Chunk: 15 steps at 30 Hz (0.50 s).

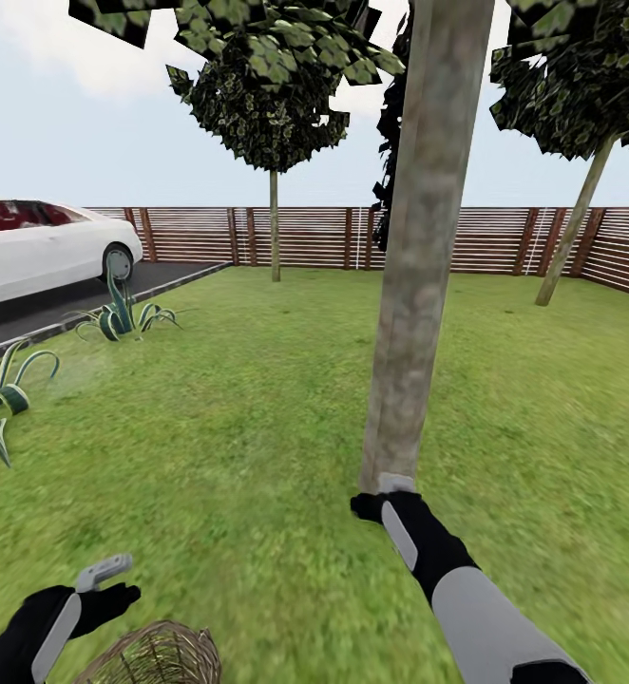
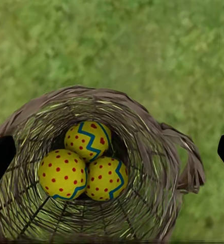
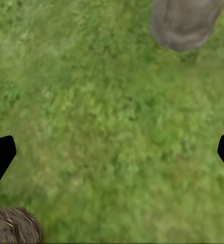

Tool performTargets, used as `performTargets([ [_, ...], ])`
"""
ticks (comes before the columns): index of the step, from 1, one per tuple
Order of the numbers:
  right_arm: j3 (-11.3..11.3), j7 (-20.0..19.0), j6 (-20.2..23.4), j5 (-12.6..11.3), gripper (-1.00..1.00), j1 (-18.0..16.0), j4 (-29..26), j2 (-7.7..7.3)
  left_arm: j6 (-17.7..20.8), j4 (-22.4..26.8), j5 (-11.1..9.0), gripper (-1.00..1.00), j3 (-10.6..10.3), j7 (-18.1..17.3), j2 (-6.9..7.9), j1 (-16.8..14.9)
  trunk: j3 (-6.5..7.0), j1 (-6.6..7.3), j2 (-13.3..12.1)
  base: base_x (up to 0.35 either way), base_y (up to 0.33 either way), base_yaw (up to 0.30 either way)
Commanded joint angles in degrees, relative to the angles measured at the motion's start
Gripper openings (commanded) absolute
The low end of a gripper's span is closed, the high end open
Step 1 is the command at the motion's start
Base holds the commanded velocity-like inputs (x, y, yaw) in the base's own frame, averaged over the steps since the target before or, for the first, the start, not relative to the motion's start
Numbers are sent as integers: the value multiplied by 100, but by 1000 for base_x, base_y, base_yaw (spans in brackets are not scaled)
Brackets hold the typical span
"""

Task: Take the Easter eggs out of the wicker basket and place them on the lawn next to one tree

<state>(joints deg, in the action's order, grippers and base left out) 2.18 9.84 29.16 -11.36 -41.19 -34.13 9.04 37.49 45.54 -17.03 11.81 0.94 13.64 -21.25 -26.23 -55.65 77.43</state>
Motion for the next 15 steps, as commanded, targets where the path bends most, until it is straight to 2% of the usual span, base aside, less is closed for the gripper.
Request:
performTargets([
  [1, 54, 34, 108, -66, 100, -2, -135, 2, 17, -131, -46, 100, 10, 25, -1, -60, -7, 0, 4, 0, 0, 0],
  [5, 272, -215, 391, -96, 100, -3, -585, 13, -175, -813, -54, 100, 21, 75, -6, -372, -7, 0, 4, 0, 0, 0],
  [7, 404, -401, 455, -104, 100, -3, -707, 13, -433, -1184, -53, 100, 26, 94, -8, -486, -7, 0, 4, 0, 0, 0],
  [10, 527, -543, 494, -107, 100, -3, -783, 7, -687, -1481, -69, 100, 32, 118, -13, -558, -7, 0, 4, 0, 0, 0],
  [15, 586, -609, 512, -109, 100, -3, -822, -3, -845, -1624, -75, 100, 33, 128, -17, -592, -7, 0, 4, 0, 0, 0],
])
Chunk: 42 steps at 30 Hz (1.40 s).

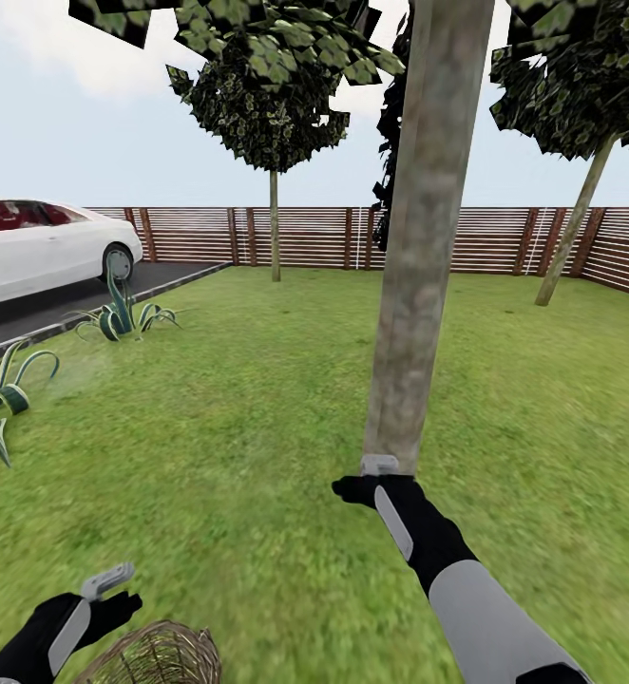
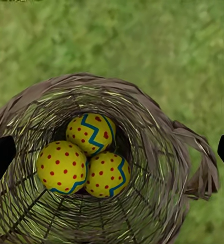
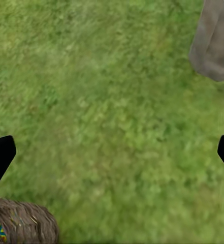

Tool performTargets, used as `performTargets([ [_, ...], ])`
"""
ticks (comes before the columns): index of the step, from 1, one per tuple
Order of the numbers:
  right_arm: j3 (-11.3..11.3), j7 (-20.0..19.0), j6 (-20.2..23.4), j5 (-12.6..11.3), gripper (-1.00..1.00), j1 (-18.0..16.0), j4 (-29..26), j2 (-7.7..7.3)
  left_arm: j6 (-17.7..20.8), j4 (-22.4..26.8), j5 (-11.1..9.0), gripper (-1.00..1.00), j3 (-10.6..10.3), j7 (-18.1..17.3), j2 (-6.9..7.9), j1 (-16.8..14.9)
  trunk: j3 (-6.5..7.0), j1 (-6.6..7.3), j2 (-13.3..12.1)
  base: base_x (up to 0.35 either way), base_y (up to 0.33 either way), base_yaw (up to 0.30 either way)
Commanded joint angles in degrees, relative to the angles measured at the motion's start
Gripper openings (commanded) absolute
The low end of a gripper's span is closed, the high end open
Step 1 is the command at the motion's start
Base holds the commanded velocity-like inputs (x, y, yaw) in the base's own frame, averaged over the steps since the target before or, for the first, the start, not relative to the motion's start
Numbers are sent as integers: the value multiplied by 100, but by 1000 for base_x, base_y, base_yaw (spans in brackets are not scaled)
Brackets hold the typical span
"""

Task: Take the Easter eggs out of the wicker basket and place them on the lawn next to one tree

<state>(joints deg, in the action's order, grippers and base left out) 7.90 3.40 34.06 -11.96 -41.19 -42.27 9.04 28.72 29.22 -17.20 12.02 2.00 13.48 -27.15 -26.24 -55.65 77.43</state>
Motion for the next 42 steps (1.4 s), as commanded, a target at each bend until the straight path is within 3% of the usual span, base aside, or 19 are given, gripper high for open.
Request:
performTargets([
  [1, 20, 29, 24, -51, 100, -3, -11, -2, -7, -6, -54, 100, 11, 23, -2, -5, -6, 0, 4, 0, 0, 0],
  [10, 43, 5, 30, -52, 100, -3, -41, 6, -482, -93, -56, 100, 12, 444, -3, -16, -6, 0, 4, 0, 0, 0],
  [27, 45, 3, 31, -52, 100, -3, -44, -7, -503, -101, -58, 100, 26, 484, 5, -10, -6, 0, 4, 0, 0, 0],
  [42, 45, 1, 31, -52, 100, -3, -44, -11, -522, -101, -43, 100, 28, 425, 5, -7, -276, -329, 605, 0, 0, 0],
])
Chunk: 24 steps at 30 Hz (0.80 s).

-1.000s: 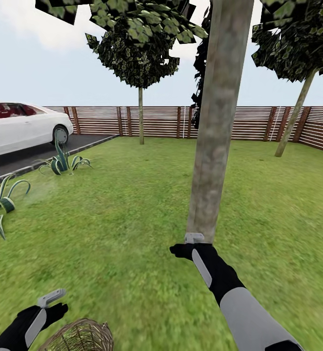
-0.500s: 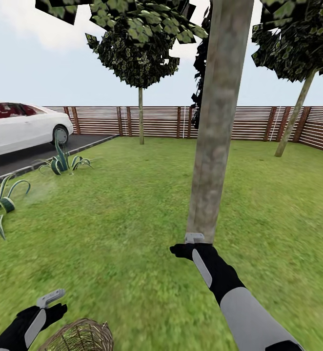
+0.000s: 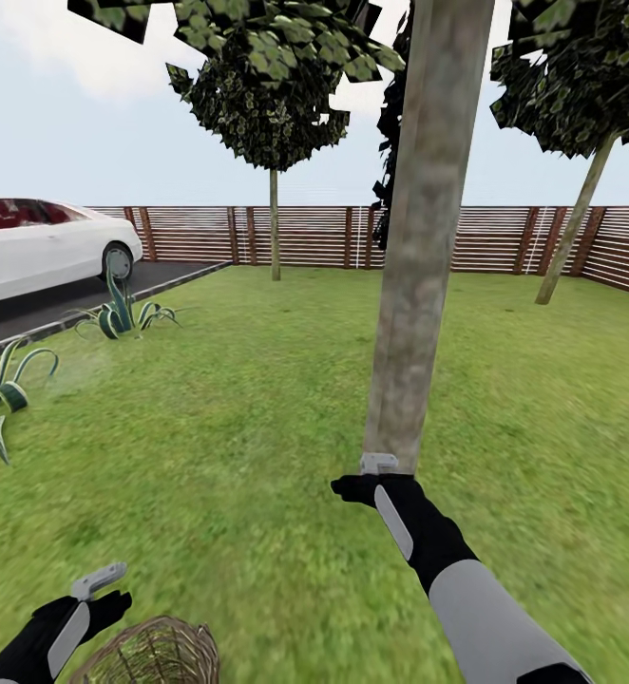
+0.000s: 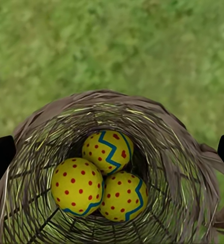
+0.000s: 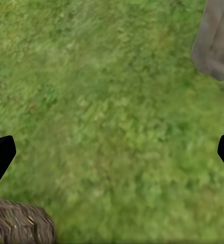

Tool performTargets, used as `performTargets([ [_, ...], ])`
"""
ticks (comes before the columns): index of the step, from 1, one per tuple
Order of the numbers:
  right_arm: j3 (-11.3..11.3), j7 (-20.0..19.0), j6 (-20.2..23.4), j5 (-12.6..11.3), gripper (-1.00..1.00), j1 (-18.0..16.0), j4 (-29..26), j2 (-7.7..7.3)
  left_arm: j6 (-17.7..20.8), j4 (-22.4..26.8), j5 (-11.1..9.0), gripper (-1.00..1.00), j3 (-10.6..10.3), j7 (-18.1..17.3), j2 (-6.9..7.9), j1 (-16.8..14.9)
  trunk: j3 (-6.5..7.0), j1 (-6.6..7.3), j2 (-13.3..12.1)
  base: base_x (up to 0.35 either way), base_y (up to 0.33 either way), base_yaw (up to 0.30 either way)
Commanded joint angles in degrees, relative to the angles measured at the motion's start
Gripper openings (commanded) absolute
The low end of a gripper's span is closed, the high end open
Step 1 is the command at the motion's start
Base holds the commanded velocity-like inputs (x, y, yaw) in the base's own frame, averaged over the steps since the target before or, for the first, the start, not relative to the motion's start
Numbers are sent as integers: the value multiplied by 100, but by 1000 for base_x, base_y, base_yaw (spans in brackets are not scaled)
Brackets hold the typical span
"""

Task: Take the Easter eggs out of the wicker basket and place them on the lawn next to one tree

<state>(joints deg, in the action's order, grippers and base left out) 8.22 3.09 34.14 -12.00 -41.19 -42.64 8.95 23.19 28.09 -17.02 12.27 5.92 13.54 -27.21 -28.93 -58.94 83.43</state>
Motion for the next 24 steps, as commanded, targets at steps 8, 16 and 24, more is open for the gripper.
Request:
performTargets([
  [8, 13, 29, 22, -48, 100, -3, -14, -1, -3, -66, -79, 100, -4, 33, -1, 3, -150, -176, 326, 0, 0, 0],
  [16, 13, 26, 22, -48, 100, -3, -21, -3, -3, -246, -97, 100, 10, 32, -1, -1, -294, -352, 647, 0, 0, 0],
  [24, 13, 25, 23, -48, 100, -3, -24, -7, 20, -276, -93, 100, 19, 35, -1, 1, -330, -396, 727, 0, 0, 0],
])
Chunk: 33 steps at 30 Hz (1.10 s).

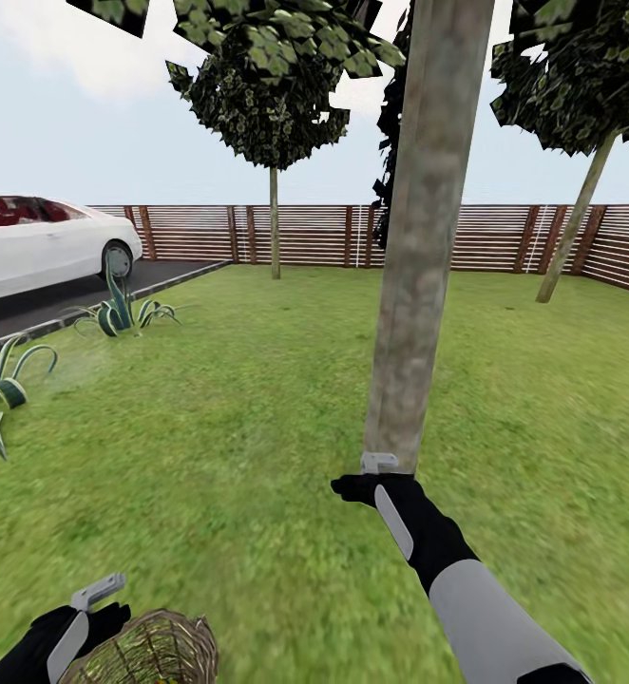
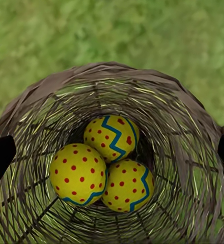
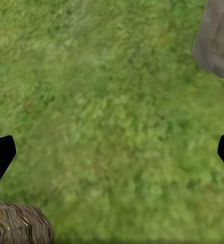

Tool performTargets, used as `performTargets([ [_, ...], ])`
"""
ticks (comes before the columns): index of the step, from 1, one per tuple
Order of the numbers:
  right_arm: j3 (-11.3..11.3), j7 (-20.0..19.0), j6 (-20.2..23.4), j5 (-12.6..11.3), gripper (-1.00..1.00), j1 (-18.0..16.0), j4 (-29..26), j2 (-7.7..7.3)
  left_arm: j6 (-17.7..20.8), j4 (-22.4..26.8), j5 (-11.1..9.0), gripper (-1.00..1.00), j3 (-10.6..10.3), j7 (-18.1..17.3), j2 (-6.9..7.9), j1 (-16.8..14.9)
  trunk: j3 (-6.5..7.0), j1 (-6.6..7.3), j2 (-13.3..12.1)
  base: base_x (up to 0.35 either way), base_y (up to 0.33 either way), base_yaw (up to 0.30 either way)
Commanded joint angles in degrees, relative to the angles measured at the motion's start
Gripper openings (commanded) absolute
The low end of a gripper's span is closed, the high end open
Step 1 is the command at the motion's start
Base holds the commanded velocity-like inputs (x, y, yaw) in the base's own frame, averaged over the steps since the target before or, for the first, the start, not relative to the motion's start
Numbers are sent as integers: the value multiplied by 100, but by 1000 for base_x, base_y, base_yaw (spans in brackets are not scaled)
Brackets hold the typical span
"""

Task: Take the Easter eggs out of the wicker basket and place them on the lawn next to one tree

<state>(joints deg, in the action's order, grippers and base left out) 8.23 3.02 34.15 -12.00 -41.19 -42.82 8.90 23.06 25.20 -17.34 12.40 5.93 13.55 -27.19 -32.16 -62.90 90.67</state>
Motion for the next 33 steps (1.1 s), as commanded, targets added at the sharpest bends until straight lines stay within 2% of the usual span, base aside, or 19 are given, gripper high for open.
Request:
performTargets([
  [1, 12, 32, 22, -48, 100, -3, -7, -2, 32, 12, -62, 100, 6, 35, -1, 0, -6, 0, 3, 0, 0, 0],
  [10, 12, 32, 21, -48, 100, -3, -7, -3, 31, 11, -67, 100, 8, 32, 7, 2, -6, 0, 3, 0, 0, 0],
  [20, 5, 32, 25, -48, 100, -3, -8, -16, 25, 11, -66, 100, 8, 31, 8, 3, -186, -219, 404, 0, 0, 0],
  [23, 4, 32, 22, -48, 100, -3, -8, -19, 24, 11, -67, 100, 8, 31, 8, 3, -186, -219, 404, 0, 0, 0],
  [33, 4, 32, 21, -49, 100, -3, -8, -20, 23, 11, -68, 100, 8, 31, 8, 3, -365, -439, 805, 0, 0, 0],
])
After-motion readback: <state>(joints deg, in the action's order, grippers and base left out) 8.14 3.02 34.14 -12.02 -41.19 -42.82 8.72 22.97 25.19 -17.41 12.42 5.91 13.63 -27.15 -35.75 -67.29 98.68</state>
